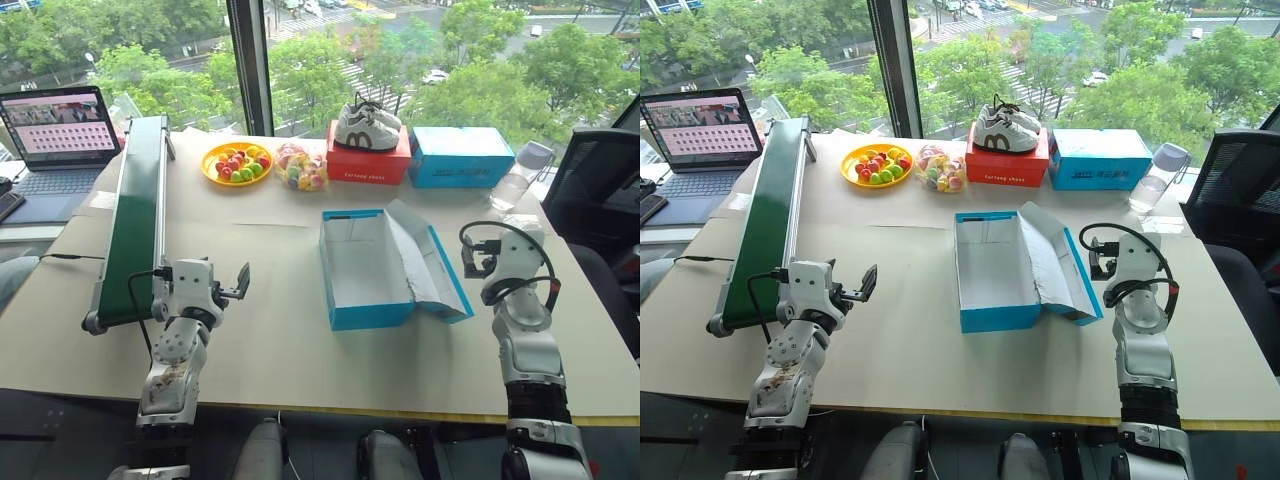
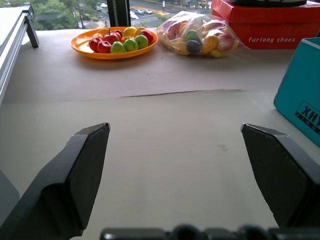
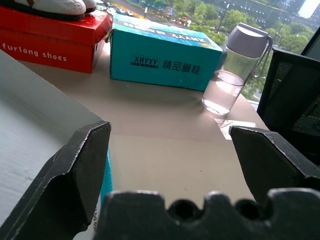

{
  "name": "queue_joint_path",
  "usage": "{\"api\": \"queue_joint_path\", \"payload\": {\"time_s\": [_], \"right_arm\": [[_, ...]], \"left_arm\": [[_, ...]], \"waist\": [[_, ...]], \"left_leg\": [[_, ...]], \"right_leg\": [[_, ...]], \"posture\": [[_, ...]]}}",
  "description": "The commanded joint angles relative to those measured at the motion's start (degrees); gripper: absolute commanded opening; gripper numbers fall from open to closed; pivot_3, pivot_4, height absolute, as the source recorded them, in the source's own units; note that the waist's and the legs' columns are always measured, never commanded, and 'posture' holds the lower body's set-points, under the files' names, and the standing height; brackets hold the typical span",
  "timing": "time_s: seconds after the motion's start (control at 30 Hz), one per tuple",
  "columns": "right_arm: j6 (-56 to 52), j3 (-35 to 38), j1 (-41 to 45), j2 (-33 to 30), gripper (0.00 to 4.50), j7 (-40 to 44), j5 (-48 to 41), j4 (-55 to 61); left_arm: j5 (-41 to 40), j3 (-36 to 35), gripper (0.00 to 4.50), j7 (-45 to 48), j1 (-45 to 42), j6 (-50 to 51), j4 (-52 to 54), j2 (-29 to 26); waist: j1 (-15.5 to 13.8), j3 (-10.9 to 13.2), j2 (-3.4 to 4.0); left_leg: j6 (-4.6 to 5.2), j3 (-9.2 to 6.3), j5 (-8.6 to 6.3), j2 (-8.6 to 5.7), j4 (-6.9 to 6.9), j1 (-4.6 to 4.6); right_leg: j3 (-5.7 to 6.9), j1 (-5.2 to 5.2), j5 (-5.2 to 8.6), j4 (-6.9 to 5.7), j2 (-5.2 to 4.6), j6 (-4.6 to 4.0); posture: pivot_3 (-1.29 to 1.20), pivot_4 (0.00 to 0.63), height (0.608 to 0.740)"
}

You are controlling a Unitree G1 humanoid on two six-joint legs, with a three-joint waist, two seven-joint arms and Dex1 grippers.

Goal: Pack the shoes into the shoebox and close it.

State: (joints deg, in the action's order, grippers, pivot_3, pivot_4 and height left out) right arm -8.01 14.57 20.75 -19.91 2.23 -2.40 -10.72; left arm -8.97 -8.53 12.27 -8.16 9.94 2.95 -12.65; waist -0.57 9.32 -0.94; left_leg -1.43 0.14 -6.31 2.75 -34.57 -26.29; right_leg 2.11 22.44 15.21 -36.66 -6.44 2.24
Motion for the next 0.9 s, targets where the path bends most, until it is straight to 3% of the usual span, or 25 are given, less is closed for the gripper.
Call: {"api": "queue_joint_path", "payload": {"time_s": [0.03,0.13,0.2,0.37,0.6,0.9], "right_arm": [[-3.6,-2.3,6.6,0.7,4.45,5.2,-6.5,8.3],[-14.1,-9.0,15.1,3.1,4.45,16.5,-17.8,19.7],[-19.0,-11.5,16.4,3.0,4.45,21.1,-22.0,23.0],[-28.7,-18.4,16.5,1.2,4.45,32.2,-31.4,29.1],[-26.4,-30.0,14.5,-2.0,4.45,40.1,-25.1,28.5],[-24.4,-32.6,12.6,-0.6,4.45,42.6,-22.1,28.2]], "left_arm": [[2.4,-0.1,4.5,-0.4,-1.6,-1.1,5.5,-2.6],[3.6,-2.4,4.5,-2.0,-4.6,0.8,12.1,-6.0],[2.2,-5.2,4.5,-2.8,-5.8,2.9,13.4,-7.6],[-2.2,-14.1,4.5,-5.5,-7.0,10.8,15.2,-9.8],[-2.6,-23.4,4.5,-7.6,0.5,23.0,9.1,-13.5],[-2.9,-24.3,4.5,-7.3,0.9,26.2,7.8,-15.8]], "waist": [[0.0,0.0,0.0],[1.9,1.0,0.2],[2.1,1.0,0.23],[0.9,0.8,-0.28],[1.5,0.8,-0.37],[0.7,0.9,-0.67]], "left_leg": [[0.0,0.0,0.0,0.0,0.0,0.0],[0.02,0.09,0.02,0.1,-0.02,-0.11],[0.38,-0.02,0.25,0.1,0.04,-0.44],[0.34,-0.09,0.19,0.26,0.36,-0.06],[0.3,0.15,0.18,0.13,0.34,-0.11],[-0.28,0.18,-0.1,0.26,0.34,-0.09]], "right_leg": [[0.0,0.0,0.0,0.0,0.0,0.0],[-0.28,0.4,-0.22,-0.18,0.14,-0.17],[-0.67,0.91,-0.71,-0.32,0.45,0.17],[-0.65,0.54,-0.42,-0.11,0.71,-0.19],[-0.88,0.75,-0.47,-0.11,0.55,-0.12],[-0.74,0.99,-0.36,-0.04,0.53,-0.3]], "posture": [[0.0,0.15,0.74],[0.0,0.15,0.74],[0.0,0.15,0.74],[0.0,0.15,0.74],[0.0,0.15,0.74],[0.0,0.15,0.74]]}}
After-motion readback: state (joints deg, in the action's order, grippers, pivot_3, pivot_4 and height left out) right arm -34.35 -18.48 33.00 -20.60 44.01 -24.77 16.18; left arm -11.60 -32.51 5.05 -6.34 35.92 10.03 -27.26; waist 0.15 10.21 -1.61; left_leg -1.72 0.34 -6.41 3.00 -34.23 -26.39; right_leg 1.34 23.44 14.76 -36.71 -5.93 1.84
